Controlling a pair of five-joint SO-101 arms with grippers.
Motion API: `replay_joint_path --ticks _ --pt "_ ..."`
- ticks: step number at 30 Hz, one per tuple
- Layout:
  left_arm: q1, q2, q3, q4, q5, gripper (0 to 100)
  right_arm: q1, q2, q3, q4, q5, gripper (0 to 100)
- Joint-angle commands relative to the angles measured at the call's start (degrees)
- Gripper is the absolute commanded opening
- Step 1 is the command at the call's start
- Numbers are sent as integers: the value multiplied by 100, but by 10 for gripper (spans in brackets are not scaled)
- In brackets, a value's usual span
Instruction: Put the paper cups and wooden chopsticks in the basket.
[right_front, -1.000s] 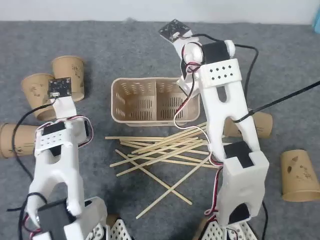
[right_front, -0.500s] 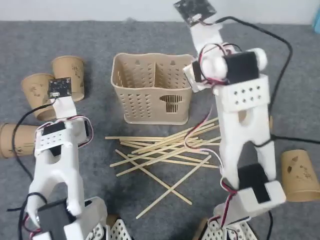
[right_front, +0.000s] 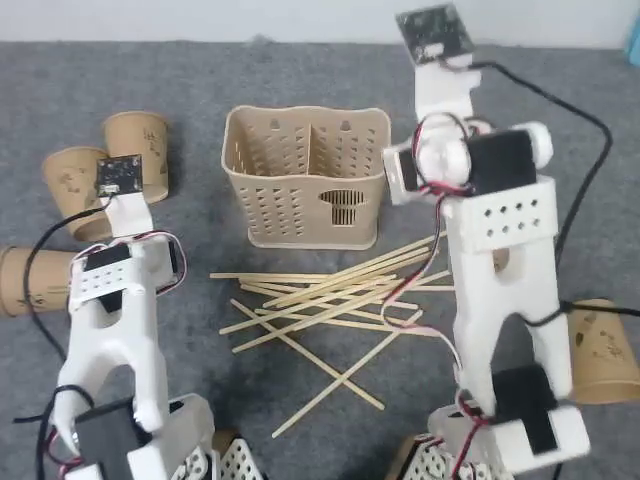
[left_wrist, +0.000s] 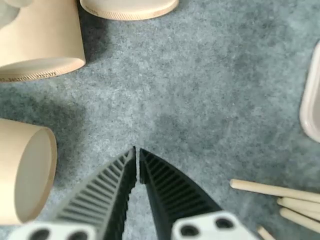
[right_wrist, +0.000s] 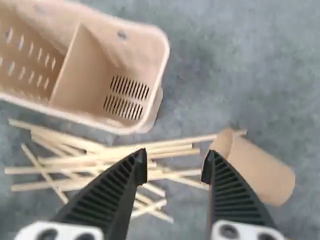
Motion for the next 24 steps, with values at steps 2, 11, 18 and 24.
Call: replay_joint_path --ticks 2,11,18,24 --pt "26 0 -215 -149 -88 13 110 -1068 1108 224 580 188" --pt "35 -9 -207 -149 -88 13 119 -2914 4167 -558 1468 188" --pt "229 -18 -171 -158 -105 13 488 -4321 6171 -1763 1486 188" --pt "229 -246 57 -325 -369 13 954 -4338 7103 -2949 1996 188"
